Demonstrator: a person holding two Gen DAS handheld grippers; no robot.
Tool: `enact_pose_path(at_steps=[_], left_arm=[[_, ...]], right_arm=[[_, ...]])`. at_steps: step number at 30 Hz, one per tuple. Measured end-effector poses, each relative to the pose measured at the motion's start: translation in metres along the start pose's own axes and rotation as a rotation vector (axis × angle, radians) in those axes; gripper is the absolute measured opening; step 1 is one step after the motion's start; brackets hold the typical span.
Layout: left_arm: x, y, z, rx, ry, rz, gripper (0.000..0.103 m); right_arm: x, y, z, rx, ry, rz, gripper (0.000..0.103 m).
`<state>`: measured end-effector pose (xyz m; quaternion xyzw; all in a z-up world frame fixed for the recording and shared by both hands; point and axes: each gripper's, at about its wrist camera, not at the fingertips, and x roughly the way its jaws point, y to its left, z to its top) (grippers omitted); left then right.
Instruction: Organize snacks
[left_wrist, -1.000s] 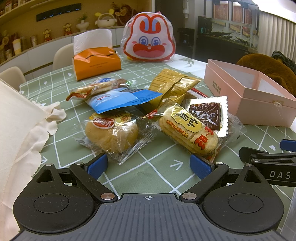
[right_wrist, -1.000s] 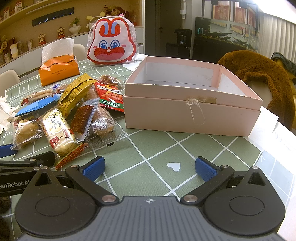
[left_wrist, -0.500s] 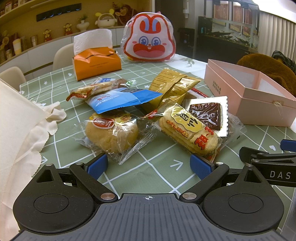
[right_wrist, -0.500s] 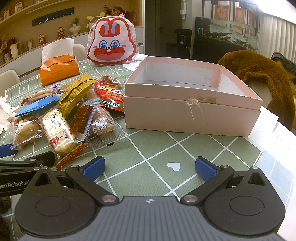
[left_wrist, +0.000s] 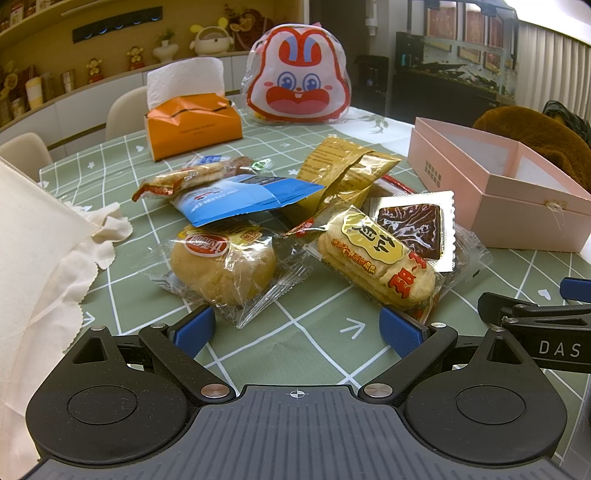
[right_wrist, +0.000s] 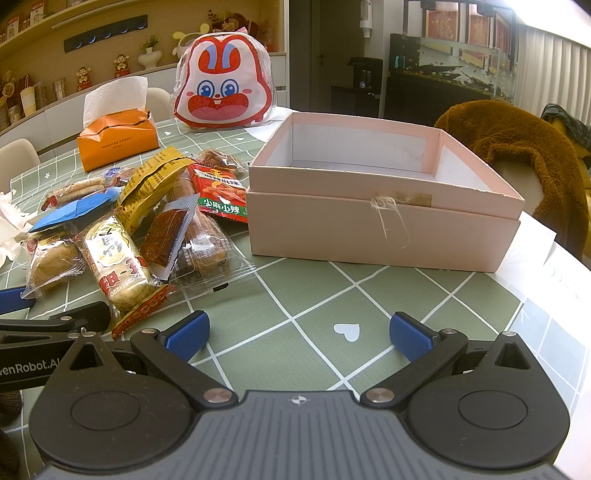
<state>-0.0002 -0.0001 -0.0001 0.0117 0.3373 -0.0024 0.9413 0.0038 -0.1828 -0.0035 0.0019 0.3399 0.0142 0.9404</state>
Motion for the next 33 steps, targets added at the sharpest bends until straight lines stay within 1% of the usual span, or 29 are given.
enact_pose_path(at_steps=[30, 31, 33], left_arm=[[-0.0003, 0.0015, 0.0013, 0.003, 0.007, -0.002, 0.100], [0.0019, 0.0030, 0.0020, 0.005, 0.017, -0.005, 0.100], [-0.0004, 0.0066, 0.0068, -0.013, 0.057, -0.012, 0.099]], right_arm=[[-0.0018, -0.0008, 0.0007, 0.001, 0.000, 0.002, 0.103], [-0.0022, -0.0010, 0.0007, -0.002, 0.003, 0.004, 0.103], [-0.0041, -0.0022, 0.0069, -0.012, 0.072, 0.016, 0.103]])
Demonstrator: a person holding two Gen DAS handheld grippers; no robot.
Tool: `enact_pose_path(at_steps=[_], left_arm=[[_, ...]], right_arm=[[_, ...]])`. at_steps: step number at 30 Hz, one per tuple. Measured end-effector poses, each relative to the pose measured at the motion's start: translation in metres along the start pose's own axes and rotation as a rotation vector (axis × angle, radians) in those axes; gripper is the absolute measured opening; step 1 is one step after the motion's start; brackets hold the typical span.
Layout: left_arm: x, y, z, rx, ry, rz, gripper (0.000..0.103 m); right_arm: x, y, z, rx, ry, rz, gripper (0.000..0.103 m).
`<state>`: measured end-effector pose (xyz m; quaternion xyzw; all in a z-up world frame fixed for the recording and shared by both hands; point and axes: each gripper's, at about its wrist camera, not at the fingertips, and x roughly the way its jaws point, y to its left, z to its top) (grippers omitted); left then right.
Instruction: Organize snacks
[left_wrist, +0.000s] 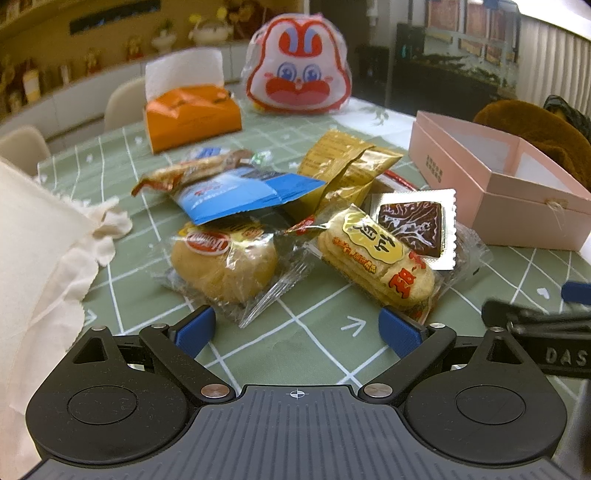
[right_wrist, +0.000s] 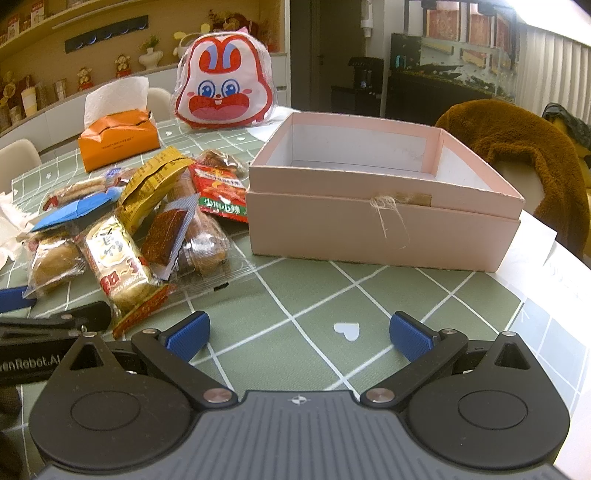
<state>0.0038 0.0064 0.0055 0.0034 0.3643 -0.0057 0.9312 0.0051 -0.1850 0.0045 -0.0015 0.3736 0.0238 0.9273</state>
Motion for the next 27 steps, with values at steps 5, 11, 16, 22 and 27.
enact_pose_path(at_steps=[5, 11, 16, 22, 27], left_arm=[[-0.017, 0.013, 0.026, -0.095, 0.082, -0.095, 0.086], [-0.036, 0.048, 0.092, -0.189, 0.046, -0.138, 0.062], [-0.013, 0.101, 0.138, -0.318, 0.168, -0.004, 0.061], [0.017, 0.152, 0.193, -0.353, 0.214, -0.153, 0.057], [0.045, 0.165, 0.174, -0.397, 0.214, -0.076, 0.057]], right_arm=[[0.005, -0.002, 0.015, -0.029, 0.144, 0.029, 0.103], [0.007, -0.001, 0.029, -0.051, 0.283, 0.043, 0.103], [-0.018, 0.005, 0.092, -0.029, 0.236, 0.129, 0.083], [-0.019, 0.042, 0.239, -0.020, 0.105, 0.173, 0.097], [0.023, 0.106, 0.269, -0.156, 0.074, 0.219, 0.098]])
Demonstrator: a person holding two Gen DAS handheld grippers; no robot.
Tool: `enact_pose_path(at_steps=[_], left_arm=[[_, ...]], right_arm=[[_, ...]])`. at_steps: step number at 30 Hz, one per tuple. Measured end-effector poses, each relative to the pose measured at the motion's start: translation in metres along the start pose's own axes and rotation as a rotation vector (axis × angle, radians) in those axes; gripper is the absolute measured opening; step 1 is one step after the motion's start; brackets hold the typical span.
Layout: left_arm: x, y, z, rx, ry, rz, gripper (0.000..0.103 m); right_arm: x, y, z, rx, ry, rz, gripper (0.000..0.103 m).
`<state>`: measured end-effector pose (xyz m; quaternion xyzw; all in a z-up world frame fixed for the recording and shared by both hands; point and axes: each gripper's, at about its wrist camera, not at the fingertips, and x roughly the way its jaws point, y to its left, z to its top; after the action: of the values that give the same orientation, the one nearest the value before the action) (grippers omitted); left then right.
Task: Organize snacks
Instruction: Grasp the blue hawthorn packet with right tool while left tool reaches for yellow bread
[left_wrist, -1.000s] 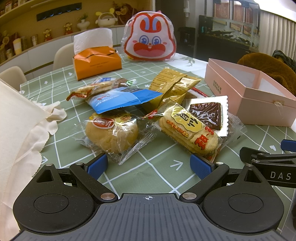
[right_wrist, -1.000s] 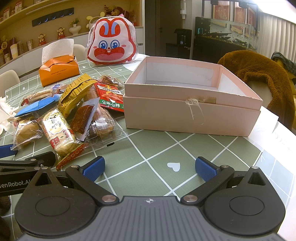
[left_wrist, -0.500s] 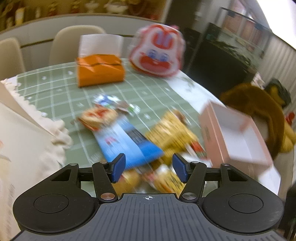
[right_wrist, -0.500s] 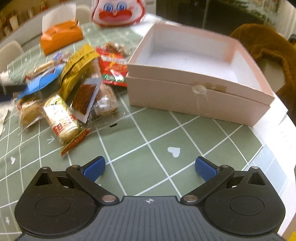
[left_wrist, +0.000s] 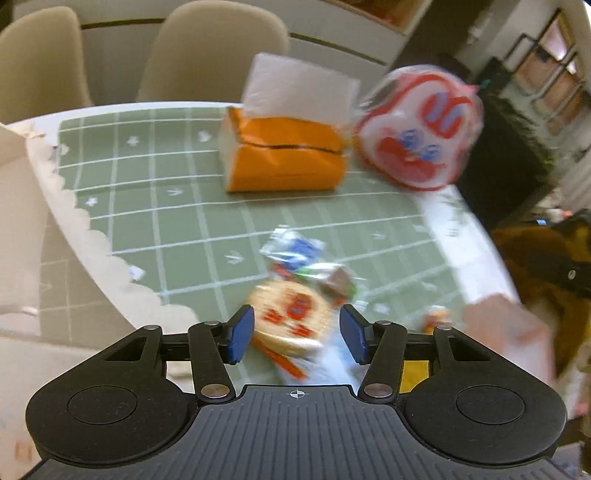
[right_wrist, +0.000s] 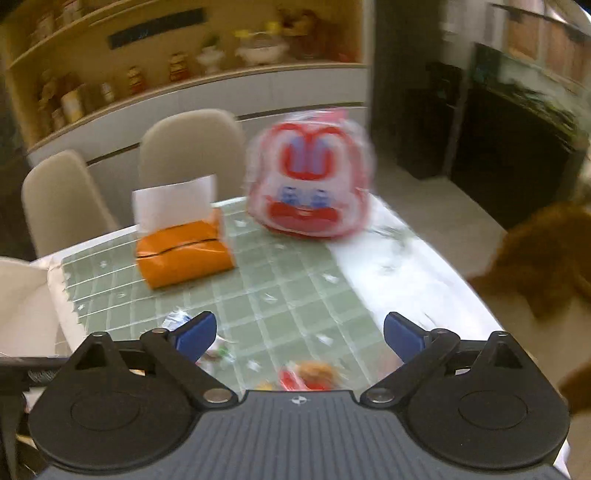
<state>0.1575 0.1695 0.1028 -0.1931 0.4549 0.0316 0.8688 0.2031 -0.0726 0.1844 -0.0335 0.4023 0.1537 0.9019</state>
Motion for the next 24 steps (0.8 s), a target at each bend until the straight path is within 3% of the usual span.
enact_pose_path(at_steps=[4, 7, 10, 13, 16, 18, 20, 21, 24], left_arm=[[0.042, 0.018, 0.012, -0.060, -0.010, 0.014, 0.057], [0.065, 0.024, 0.013, -0.098, -0.001, 0.010, 0.057], [0.074, 0.027, 0.009, -0.085, -0.002, 0.025, 0.057], [0.075, 0.034, 0.007, -0.090, -0.023, 0.046, 0.056], [0.075, 0.036, 0.006, -0.082, -0.023, 0.033, 0.055], [0.075, 0.036, 0.005, -0.078, -0.021, 0.024, 0.054], [0.075, 0.034, 0.005, -0.074, -0.008, 0.008, 0.049], [0.075, 0.033, 0.004, -0.072, 0.010, -0.020, 0.046], [0.074, 0.022, -0.003, -0.050, 0.069, -0.100, 0.039]], right_arm=[[0.057, 0.026, -0.010, -0.040, 0.075, 0.076, 0.097], [0.100, 0.029, -0.019, -0.034, 0.130, 0.136, 0.086], [0.140, 0.035, -0.032, -0.058, 0.173, 0.165, 0.081], [0.170, 0.043, -0.041, -0.096, 0.192, 0.131, 0.076], [0.178, 0.046, -0.040, -0.113, 0.170, 0.171, 0.074], [0.175, 0.049, -0.038, -0.147, 0.184, 0.197, 0.057], [0.170, 0.045, -0.037, -0.121, 0.228, 0.211, 0.051], [0.168, 0.041, -0.038, -0.101, 0.249, 0.210, 0.049], [0.148, 0.022, -0.042, -0.016, 0.298, 0.237, 0.025]])
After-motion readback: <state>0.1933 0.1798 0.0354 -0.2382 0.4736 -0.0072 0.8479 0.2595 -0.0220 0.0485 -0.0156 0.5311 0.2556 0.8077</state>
